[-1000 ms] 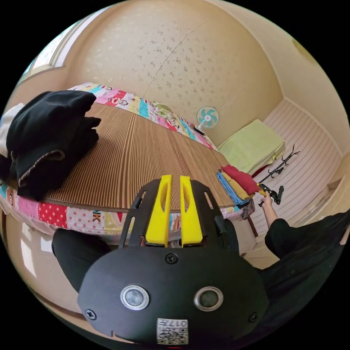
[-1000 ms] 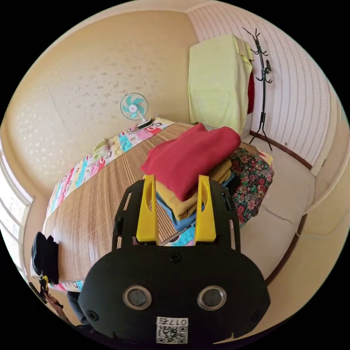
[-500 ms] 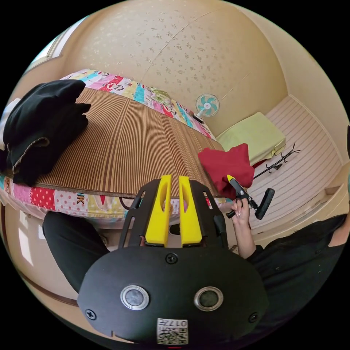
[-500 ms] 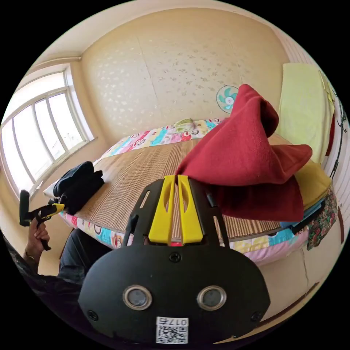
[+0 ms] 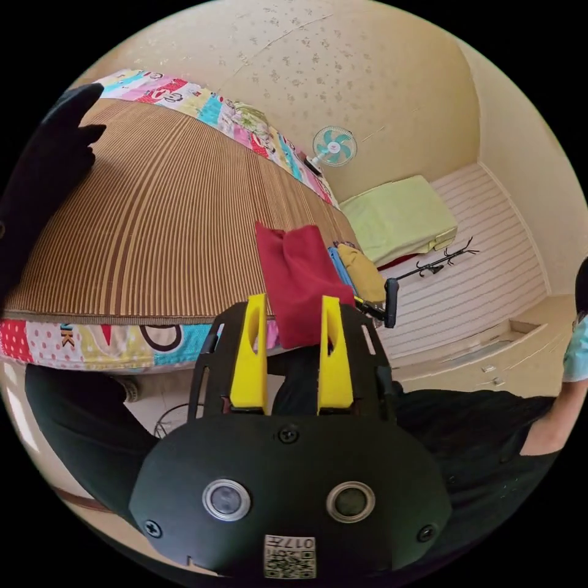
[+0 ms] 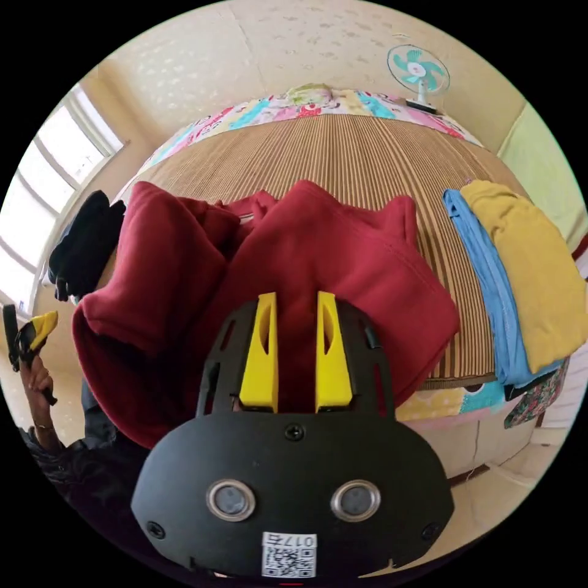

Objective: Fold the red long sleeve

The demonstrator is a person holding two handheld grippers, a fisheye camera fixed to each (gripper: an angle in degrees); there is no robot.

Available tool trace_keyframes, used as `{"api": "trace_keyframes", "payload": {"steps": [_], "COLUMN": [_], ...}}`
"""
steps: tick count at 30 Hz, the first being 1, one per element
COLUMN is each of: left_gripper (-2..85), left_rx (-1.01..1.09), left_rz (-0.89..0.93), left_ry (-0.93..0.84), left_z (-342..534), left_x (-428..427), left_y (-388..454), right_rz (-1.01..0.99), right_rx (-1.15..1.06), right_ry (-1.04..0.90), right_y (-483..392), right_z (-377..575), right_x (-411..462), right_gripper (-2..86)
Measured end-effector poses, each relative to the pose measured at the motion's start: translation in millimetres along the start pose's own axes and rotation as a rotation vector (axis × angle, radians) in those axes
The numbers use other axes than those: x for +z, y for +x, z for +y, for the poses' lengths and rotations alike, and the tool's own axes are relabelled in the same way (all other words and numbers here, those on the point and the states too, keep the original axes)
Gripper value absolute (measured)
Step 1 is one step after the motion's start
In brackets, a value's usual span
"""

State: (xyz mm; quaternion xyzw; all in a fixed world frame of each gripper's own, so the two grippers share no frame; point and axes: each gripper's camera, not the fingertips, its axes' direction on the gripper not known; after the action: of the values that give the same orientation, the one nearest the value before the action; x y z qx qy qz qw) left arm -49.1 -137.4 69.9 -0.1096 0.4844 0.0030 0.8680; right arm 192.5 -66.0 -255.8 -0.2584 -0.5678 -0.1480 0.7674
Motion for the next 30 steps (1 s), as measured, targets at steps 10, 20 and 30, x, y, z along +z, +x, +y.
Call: {"api": "trace_keyframes", "payload": {"steps": [10,20,30], "left_gripper": [18.5,7.2,12.5], "left_rx": [-0.032,-0.223,-0.197], "left_rz": [0.111,0.192,-0.26], "left_ry": [-0.093,-0.149,-0.045], "left_z": [-88,-95,-84], "left_x": [54,104,37], "left_y": [-9,-92,-102], "right_rz": [-0.544,-0.633,-0.076], "right_rx": [-0.112,-0.481,-0.093], "right_ry": [0.07,-0.067,0.069], "right_y": [-109,-179,-12], "right_z": [107,128,-62], "right_x": [-10,-19,-26], "right_gripper": [1.7,1.4,10.5]}}
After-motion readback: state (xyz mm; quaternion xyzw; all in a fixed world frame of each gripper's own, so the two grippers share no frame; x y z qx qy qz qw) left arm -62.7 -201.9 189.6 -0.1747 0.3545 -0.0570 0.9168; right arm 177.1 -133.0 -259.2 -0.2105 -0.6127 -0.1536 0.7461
